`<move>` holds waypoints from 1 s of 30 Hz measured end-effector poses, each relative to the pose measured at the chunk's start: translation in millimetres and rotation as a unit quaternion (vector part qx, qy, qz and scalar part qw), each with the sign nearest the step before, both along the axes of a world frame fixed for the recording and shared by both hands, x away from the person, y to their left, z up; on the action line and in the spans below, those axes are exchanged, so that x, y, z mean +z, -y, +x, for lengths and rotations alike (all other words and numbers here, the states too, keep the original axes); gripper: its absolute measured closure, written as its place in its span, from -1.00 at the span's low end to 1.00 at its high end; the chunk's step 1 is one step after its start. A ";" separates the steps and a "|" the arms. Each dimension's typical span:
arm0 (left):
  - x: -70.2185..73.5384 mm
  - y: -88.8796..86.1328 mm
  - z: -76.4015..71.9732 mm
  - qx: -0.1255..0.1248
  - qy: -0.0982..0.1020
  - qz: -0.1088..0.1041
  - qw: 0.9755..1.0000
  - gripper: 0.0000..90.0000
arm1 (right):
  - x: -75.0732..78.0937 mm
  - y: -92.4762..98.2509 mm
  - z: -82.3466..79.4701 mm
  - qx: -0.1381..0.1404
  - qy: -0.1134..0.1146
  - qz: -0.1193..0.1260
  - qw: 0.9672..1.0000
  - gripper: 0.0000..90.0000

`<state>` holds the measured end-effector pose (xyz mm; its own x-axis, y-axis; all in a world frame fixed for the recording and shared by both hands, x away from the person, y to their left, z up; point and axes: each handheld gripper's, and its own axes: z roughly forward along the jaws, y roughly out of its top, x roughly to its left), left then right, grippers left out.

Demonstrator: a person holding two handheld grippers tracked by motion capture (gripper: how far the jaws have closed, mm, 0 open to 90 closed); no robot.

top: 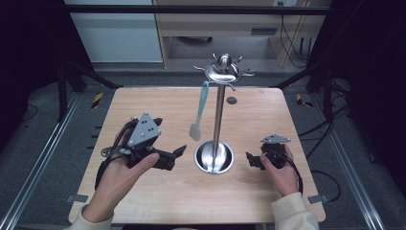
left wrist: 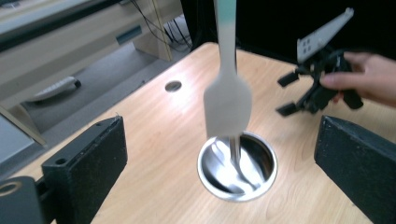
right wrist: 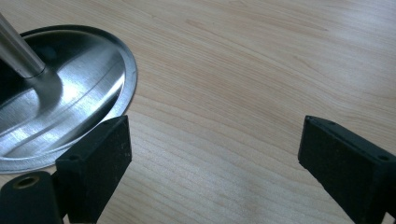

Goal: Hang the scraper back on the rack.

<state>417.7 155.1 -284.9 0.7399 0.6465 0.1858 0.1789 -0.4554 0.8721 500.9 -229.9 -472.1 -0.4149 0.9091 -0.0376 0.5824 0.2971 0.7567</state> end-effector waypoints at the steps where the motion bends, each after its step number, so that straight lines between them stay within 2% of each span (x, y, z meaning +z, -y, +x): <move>1: -4.4 -1.8 0.0 0.002 -0.003 0.004 1.000 -0.95 | 0.0 0.0 0.0 0.000 0.000 0.000 1.000 -0.78; 4: -18.3 -4.7 -0.1 0.002 -0.015 0.017 1.000 -0.95 | -0.2 -0.4 -0.1 -0.001 0.002 -0.001 1.000 -0.78; 8: -38.1 -6.0 -1.0 0.008 -0.022 0.040 0.999 -0.94 | -0.4 -0.7 0.1 -0.002 0.003 -0.003 1.000 -0.79; 11: -52.7 -8.7 -1.0 0.010 -0.033 0.045 0.998 -0.93 | 0.3 -0.3 -0.5 -0.003 0.006 -0.002 1.000 -0.80; 14: -69.5 -13.8 0.7 0.018 -0.040 0.063 0.997 -0.93 | 0.6 0.7 -0.8 -0.003 0.007 -0.003 1.000 -0.80; 20: -104.6 -27.6 6.5 0.033 -0.067 0.089 0.993 -0.93 | -0.2 -0.2 -0.5 -0.006 0.004 -0.002 1.000 -0.80; 25: -129.9 -41.9 9.6 0.043 -0.093 0.096 0.990 -0.93 | -0.7 -0.1 -0.3 -0.004 0.003 -0.003 1.000 -0.80; 30: -151.9 -59.6 12.1 0.066 -0.108 0.091 0.988 -0.93 | -0.5 0.2 -0.4 -0.005 0.004 -0.004 1.000 -0.80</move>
<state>429.8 214.6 -436.8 0.6867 0.7105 0.1538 0.4207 -0.5610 0.7130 500.4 -230.1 -472.5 -0.4058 0.9126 -0.0490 0.5788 0.2981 0.7590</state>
